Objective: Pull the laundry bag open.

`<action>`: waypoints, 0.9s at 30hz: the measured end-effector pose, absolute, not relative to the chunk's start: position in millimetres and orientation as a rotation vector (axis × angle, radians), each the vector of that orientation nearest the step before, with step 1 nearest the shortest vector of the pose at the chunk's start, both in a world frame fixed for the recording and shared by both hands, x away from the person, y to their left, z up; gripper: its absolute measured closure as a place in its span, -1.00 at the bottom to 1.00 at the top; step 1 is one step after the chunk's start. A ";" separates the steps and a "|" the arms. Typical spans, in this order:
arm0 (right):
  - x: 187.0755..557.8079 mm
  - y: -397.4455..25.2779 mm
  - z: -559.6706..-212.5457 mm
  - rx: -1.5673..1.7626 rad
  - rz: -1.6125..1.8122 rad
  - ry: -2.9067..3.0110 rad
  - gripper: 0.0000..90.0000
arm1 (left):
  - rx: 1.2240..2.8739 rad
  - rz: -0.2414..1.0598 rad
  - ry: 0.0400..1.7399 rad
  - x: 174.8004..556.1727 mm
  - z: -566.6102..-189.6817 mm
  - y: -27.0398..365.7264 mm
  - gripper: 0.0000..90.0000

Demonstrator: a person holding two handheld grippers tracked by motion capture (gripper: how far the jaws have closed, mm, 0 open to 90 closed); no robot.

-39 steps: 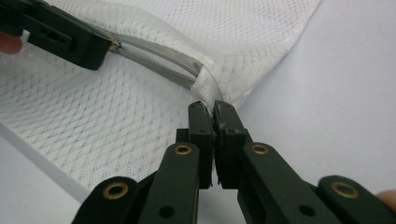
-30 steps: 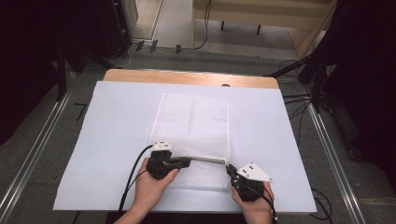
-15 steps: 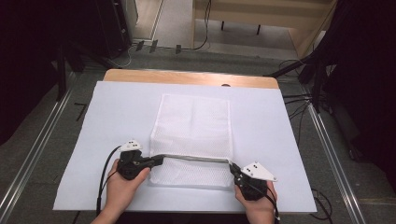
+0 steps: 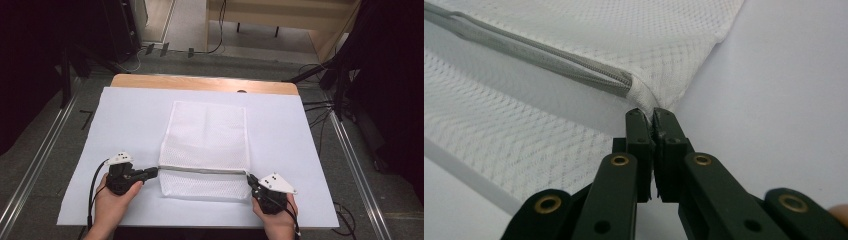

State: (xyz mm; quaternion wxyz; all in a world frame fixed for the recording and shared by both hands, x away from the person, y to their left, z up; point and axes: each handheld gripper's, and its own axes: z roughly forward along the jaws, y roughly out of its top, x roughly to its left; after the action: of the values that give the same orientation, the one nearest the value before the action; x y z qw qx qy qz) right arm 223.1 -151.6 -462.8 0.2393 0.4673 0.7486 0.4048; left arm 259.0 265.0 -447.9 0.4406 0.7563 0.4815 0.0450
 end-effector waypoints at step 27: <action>215.6 -154.2 -458.0 1.239 1.259 2.045 0.43 | 1.617 0.406 1.179 226.7 -432.5 330.1 -0.73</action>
State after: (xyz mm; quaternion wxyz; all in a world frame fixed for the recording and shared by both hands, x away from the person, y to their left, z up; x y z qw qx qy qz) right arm 215.6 -154.2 -458.0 0.2176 0.4475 0.7386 0.4547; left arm 226.7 330.1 -432.5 0.5224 0.6753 0.4923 0.1695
